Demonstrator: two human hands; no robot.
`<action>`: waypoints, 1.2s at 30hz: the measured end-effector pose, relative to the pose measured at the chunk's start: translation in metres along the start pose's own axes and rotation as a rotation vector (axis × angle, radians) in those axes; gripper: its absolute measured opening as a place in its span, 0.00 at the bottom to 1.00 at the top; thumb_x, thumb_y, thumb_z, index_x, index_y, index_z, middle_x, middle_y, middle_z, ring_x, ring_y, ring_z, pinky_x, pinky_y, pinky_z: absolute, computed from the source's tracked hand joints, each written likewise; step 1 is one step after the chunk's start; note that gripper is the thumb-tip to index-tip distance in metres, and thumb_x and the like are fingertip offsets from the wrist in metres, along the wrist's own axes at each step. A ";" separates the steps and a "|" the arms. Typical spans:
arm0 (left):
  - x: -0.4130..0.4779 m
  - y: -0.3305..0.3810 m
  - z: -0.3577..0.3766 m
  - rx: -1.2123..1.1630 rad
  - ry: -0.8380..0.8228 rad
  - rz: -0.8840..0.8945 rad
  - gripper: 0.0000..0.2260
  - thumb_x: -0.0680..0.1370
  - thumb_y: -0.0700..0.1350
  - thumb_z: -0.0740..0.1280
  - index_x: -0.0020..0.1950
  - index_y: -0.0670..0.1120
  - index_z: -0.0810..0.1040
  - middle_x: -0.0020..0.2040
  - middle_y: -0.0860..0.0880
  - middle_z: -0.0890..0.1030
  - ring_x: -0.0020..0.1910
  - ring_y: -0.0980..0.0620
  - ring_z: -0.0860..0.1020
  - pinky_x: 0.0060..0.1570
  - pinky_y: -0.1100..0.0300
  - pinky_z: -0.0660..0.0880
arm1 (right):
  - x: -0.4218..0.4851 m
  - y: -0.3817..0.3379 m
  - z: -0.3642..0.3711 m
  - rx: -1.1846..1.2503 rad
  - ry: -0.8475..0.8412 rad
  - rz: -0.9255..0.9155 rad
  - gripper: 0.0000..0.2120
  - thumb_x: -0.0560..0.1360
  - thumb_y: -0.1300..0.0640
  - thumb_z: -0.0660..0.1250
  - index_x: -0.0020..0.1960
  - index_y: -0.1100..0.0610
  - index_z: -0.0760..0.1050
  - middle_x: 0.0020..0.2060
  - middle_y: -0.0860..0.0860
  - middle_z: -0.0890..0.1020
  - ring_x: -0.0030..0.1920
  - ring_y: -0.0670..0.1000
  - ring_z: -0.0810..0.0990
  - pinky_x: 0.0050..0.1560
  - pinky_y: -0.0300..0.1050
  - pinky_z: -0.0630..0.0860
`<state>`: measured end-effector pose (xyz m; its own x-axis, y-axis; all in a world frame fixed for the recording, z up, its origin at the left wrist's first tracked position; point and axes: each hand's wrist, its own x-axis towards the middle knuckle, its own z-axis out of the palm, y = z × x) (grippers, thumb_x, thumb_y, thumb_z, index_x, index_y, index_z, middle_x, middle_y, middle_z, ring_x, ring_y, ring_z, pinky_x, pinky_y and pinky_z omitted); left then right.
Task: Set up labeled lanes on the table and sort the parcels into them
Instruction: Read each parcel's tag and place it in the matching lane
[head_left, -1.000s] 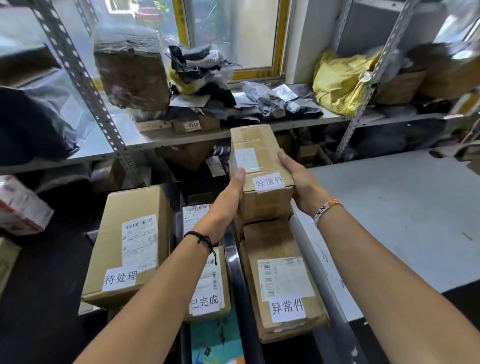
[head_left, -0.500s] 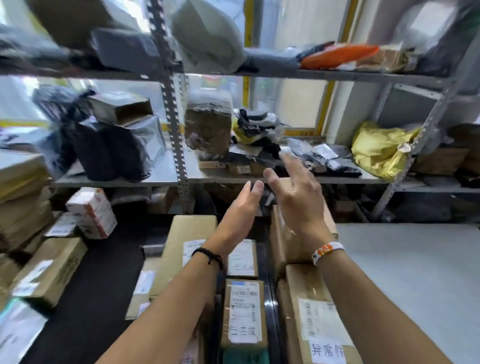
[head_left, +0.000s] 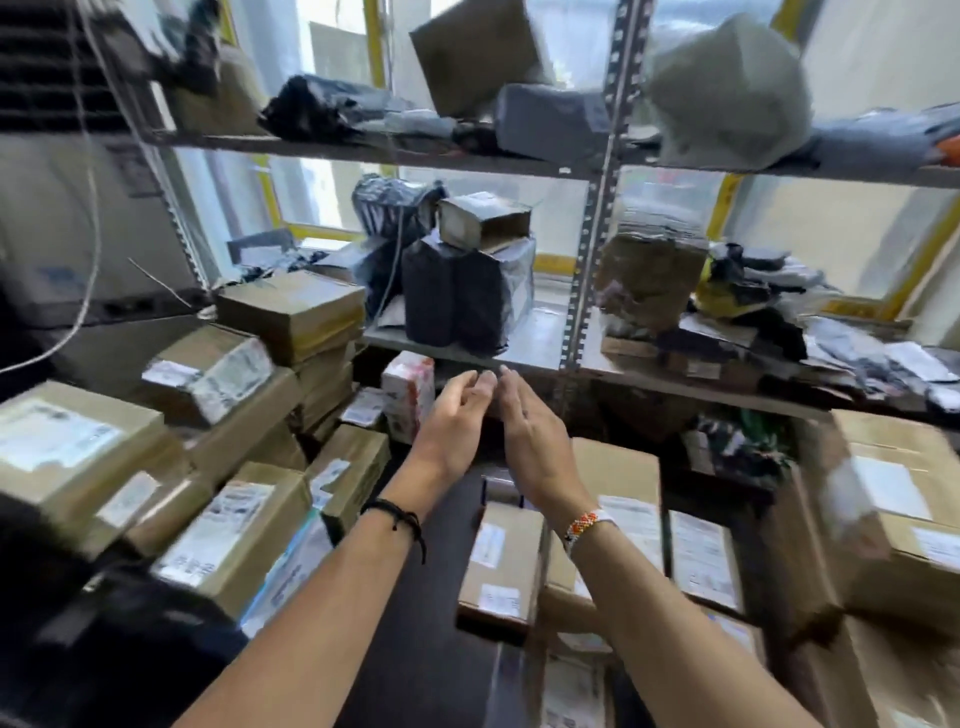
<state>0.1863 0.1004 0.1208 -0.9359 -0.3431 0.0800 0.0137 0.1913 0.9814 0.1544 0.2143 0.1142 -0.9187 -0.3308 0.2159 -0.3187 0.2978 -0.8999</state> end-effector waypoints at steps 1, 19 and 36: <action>0.008 -0.008 -0.016 0.003 0.028 -0.003 0.37 0.75 0.72 0.60 0.75 0.49 0.74 0.70 0.46 0.79 0.70 0.48 0.76 0.73 0.48 0.70 | 0.009 -0.001 0.020 0.017 -0.015 0.005 0.24 0.88 0.43 0.53 0.80 0.50 0.69 0.78 0.46 0.71 0.78 0.43 0.67 0.80 0.43 0.61; 0.255 -0.035 -0.362 0.458 0.388 -0.119 0.25 0.80 0.54 0.69 0.75 0.44 0.74 0.72 0.41 0.76 0.69 0.40 0.75 0.70 0.51 0.71 | 0.223 -0.051 0.297 0.363 -0.286 0.579 0.41 0.76 0.28 0.65 0.80 0.49 0.62 0.74 0.51 0.72 0.69 0.58 0.75 0.70 0.63 0.72; 0.262 -0.047 -0.392 0.279 0.046 -0.116 0.21 0.77 0.54 0.75 0.65 0.48 0.76 0.60 0.50 0.81 0.58 0.52 0.80 0.51 0.59 0.75 | 0.231 -0.033 0.272 0.853 -0.099 0.444 0.29 0.75 0.57 0.73 0.73 0.41 0.73 0.64 0.57 0.82 0.56 0.58 0.85 0.53 0.57 0.85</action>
<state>0.0782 -0.3588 0.1635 -0.9086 -0.4173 -0.0163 -0.1960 0.3914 0.8991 0.0162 -0.1152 0.0905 -0.8782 -0.4307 -0.2081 0.3654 -0.3233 -0.8729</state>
